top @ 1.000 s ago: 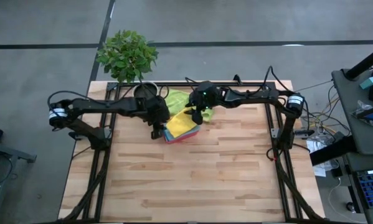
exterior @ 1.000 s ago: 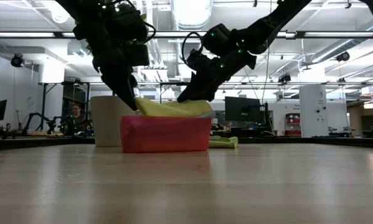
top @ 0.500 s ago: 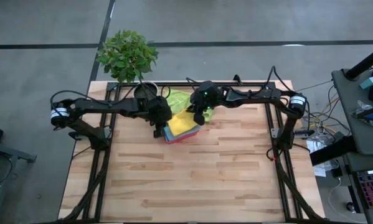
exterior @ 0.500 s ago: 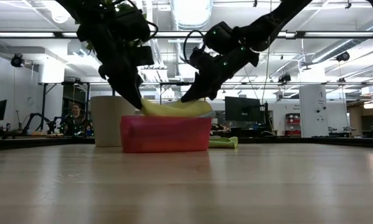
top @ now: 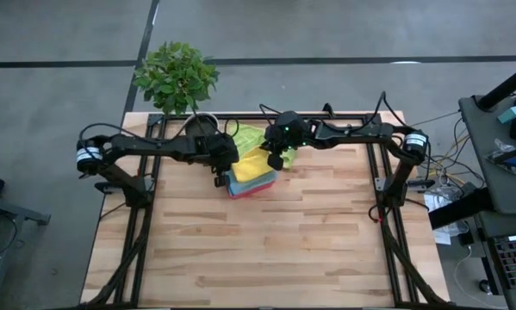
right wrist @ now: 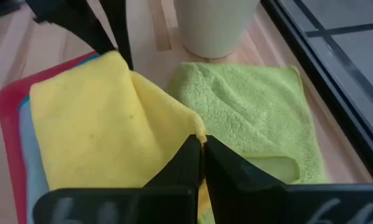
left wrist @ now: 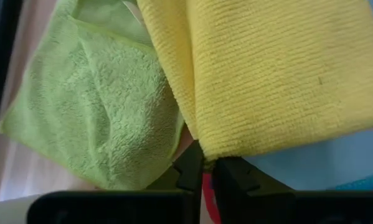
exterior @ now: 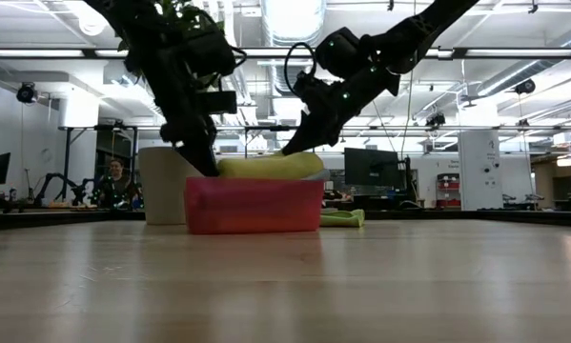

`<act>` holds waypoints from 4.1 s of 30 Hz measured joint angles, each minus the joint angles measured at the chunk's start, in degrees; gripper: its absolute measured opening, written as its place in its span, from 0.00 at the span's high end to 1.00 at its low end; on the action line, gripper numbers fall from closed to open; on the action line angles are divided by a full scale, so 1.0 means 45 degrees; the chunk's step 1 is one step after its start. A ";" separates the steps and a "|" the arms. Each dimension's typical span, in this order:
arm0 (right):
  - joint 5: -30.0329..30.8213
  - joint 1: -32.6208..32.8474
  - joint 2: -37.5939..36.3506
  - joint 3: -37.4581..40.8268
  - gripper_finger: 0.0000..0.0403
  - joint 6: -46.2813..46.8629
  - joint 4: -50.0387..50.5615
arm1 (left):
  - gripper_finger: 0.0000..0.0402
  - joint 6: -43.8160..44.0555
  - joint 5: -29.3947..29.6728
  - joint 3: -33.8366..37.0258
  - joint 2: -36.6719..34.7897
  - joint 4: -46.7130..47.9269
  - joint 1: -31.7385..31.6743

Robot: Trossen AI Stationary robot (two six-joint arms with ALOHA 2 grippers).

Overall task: Fold microfiber towels
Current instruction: Put the folded yellow microfiber cloth into the pink bin

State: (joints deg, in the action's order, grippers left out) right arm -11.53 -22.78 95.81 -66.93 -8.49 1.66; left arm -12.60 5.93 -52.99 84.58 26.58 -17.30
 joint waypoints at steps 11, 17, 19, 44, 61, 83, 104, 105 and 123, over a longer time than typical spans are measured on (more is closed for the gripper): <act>-0.0001 0.0042 0.0165 0.0066 0.98 0.0326 0.0077 | 0.97 0.0049 -0.0036 0.0019 0.0609 -0.0250 0.0018; 0.0023 0.0027 0.0159 0.0046 0.92 0.0330 0.0346 | 0.95 0.0049 -0.0146 0.0019 0.0169 0.0017 0.0041; 0.0034 0.0032 0.0140 0.0046 0.87 0.0330 0.0362 | 0.91 0.0043 -0.0141 0.0019 0.0110 -0.0013 0.0044; 0.0929 0.2479 -0.1103 -0.0123 0.65 -0.2045 0.1893 | 0.49 0.0216 0.0863 -0.0058 -0.1200 0.1323 0.0113; 0.2025 0.3476 0.0954 -0.0676 0.65 -0.2568 0.0785 | 0.49 0.2909 0.1699 0.1224 -0.1953 0.0970 0.2200; 0.3909 0.3510 0.1918 -0.1144 0.96 -0.4005 0.0734 | 0.49 0.3051 0.2758 0.1447 -0.1978 0.0851 0.2181; 0.3328 0.4180 0.2281 -0.2377 0.98 -0.0062 0.1276 | 0.49 0.2716 0.2798 0.1384 -0.3146 0.0739 0.2191; 0.3331 0.4180 0.2389 -0.2377 0.98 0.0022 0.1191 | 0.49 0.2717 0.2798 0.1398 -0.3329 0.0591 0.2191; 0.3230 0.4141 0.1853 -0.2372 0.68 0.0253 0.2166 | 0.49 0.2728 0.1270 0.1855 -0.3282 -0.1483 0.2225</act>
State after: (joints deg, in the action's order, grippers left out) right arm 3.01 -4.14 104.15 -77.60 -7.35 11.41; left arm -0.33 11.65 -44.64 69.81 19.91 -7.29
